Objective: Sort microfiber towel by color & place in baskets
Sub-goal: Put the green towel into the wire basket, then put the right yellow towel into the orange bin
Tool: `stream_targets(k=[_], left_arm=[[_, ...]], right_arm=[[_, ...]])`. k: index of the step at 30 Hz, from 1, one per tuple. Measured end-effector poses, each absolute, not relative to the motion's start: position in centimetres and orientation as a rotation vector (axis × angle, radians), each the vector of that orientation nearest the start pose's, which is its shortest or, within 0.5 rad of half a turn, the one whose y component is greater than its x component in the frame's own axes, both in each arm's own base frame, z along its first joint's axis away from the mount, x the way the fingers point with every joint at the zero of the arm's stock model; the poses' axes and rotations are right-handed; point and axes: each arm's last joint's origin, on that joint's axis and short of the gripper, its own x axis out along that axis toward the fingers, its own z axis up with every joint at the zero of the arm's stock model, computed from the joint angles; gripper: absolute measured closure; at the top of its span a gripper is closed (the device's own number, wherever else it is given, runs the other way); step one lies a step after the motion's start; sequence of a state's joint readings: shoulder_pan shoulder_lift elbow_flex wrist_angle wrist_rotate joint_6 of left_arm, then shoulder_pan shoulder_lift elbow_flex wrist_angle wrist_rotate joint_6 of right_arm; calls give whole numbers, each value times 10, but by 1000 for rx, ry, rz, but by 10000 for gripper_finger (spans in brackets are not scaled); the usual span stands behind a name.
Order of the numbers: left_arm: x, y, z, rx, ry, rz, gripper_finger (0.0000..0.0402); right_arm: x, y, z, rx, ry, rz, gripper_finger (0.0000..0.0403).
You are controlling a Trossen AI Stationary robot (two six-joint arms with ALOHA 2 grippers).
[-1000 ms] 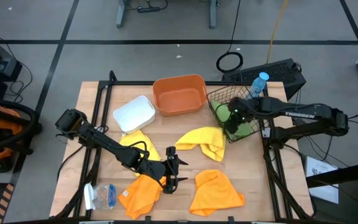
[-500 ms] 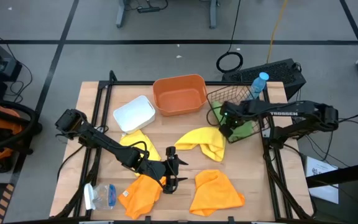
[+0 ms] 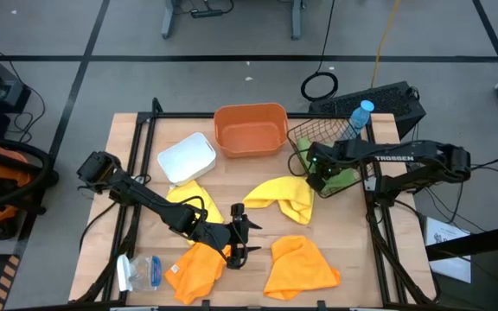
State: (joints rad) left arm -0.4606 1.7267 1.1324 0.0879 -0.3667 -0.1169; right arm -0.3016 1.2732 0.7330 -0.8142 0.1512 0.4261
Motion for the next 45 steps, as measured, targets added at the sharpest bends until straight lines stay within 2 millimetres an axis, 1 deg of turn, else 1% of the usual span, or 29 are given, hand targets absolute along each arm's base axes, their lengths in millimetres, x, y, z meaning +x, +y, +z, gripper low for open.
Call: stream_targets(k=[11,20,24,27,34,36,40,43,45], left_arm=[[346,-160,231,89,466,-65,133],[346,-160,231,88,465,-65,133],[346,-160,231,88,465,-65,133],[346,-160,231,89,465,-65,133],[346,-160,231,89,466,-65,133],[346,-160,231,89,467,-65,133],[346,-159,231,90,468,-62,133],[347,-157,231,88,468,-56,133],[348,-154,231,86,469,-47,133]], right_arm=[[189,-63,196,467,1220,-650,403],[189,-63,196,468,1227,-646,403],[184,-61,199,452,1248,-637,403],[181,-60,211,446,1245,-636,403],[167,-53,250,456,1153,-630,403],[161,-47,260,451,1108,-603,403],[149,-29,281,449,949,-512,403],[142,-13,290,452,862,-451,403],[141,-2,295,429,819,-390,403]])
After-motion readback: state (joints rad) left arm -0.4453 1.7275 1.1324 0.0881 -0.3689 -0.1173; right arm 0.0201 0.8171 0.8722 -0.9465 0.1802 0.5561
